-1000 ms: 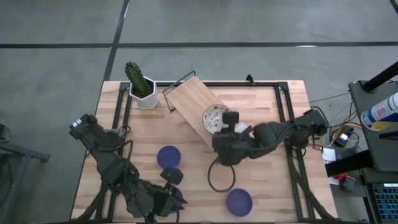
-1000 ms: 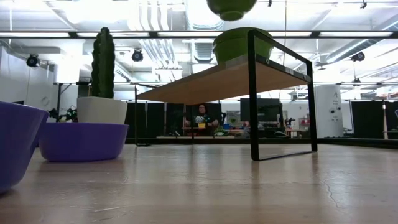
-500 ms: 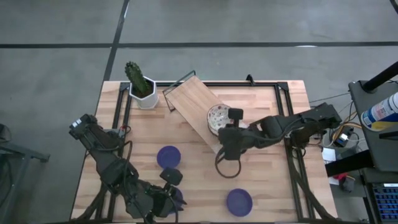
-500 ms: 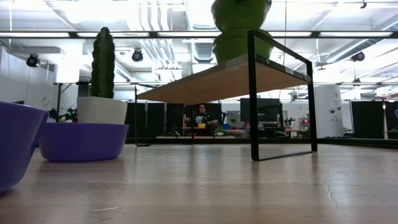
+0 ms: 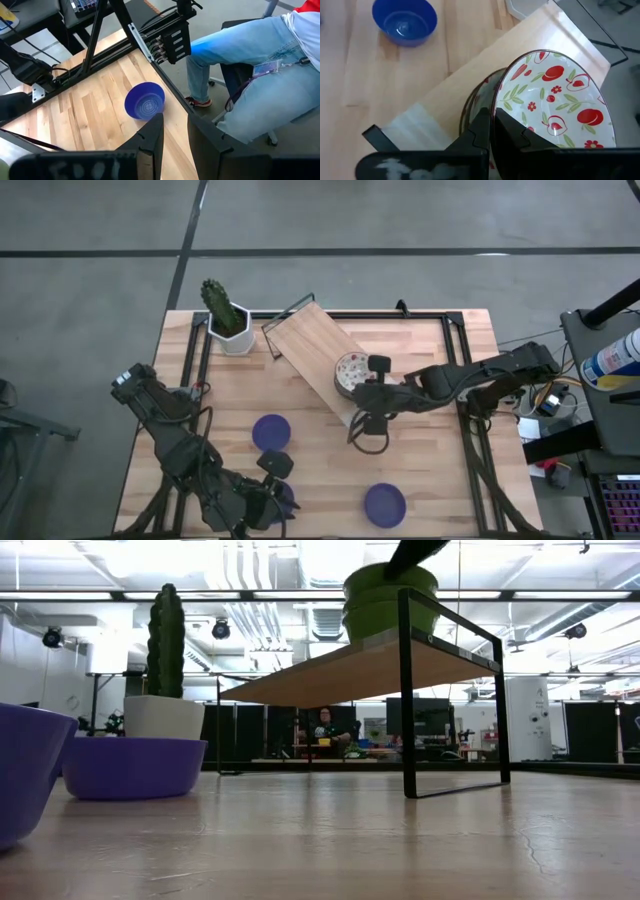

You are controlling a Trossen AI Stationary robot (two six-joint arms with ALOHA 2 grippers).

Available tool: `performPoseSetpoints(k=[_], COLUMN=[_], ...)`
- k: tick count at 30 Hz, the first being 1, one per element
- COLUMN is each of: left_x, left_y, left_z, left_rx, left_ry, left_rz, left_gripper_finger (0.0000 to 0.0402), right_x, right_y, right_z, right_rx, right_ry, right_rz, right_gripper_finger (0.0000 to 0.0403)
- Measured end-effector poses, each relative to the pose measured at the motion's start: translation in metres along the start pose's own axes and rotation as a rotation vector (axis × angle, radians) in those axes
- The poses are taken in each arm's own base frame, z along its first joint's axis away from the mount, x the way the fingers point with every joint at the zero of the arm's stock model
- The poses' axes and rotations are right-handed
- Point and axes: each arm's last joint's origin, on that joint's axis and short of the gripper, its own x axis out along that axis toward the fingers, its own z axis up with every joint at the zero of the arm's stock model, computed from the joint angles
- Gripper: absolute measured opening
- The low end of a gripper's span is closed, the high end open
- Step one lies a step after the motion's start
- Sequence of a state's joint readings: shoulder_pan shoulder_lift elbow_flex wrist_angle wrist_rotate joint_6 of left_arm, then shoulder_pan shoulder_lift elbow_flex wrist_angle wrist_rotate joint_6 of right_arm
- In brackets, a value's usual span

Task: Pick & Place Mini bowls
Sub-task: Stack the white patterned bowl on the other white patterned bowls on the shelf

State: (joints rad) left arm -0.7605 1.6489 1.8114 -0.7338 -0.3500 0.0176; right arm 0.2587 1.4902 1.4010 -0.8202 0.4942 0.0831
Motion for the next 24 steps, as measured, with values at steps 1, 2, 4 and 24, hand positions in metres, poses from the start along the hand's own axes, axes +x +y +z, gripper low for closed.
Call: performPoseSetpoints(k=[1, 2, 4, 24], left_x=[0.0, 0.0, 0.0, 0.0], left_y=[0.0, 0.0, 0.0, 0.0], left_z=[0.0, 0.0, 0.0, -0.0003], left_rx=[0.0, -0.001, -0.001, -0.001], left_ry=[0.0, 0.0, 0.0, 0.003], left_rz=[0.0, 0.0, 0.0, 0.0], left_gripper_finger=[0.0087, 0.0087, 0.0087, 0.0087], right_x=[0.0013, 0.0019, 0.0024, 0.0012], right_y=[-0.0001, -0.0003, -0.0004, -0.0006], right_z=[-0.0001, 0.0002, -0.0005, 0.0007], right_rx=[0.002, 0.005, 0.004, 0.035], right_ry=[-0.005, -0.011, -0.007, -0.017], right_rz=[0.0, 0.0, 0.0, -0.001], right_gripper_finger=[0.0008, 0.0008, 0.001, 0.0124])
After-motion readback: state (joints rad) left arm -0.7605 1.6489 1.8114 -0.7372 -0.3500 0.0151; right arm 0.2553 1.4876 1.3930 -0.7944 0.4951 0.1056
